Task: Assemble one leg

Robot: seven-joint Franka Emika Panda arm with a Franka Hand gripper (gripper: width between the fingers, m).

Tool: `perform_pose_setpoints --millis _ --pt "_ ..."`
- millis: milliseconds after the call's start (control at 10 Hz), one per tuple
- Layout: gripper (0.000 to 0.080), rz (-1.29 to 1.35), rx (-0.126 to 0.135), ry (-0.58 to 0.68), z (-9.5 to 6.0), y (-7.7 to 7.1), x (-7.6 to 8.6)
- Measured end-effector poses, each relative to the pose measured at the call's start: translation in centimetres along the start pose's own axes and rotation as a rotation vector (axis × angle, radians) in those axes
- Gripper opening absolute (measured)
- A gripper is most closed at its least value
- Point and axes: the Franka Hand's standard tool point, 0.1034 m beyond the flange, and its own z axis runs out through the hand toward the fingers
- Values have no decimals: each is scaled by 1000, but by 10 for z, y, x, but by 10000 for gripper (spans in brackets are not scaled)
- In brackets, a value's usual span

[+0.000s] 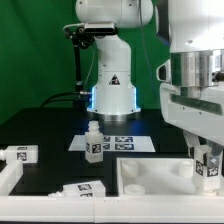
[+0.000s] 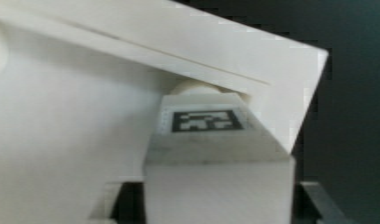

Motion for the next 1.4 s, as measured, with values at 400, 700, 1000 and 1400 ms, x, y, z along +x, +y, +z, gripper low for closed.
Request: perform_pose_setpoints --millis 400,700,1000,1400 --pt "568 -223 -12 17 1 0 -8" --pt "634 -633 -22 -1 2 1 -15" --pt "648 -881 -30 11 3 1 -13" --pt "649 -1127 -25 60 1 -5 -12"
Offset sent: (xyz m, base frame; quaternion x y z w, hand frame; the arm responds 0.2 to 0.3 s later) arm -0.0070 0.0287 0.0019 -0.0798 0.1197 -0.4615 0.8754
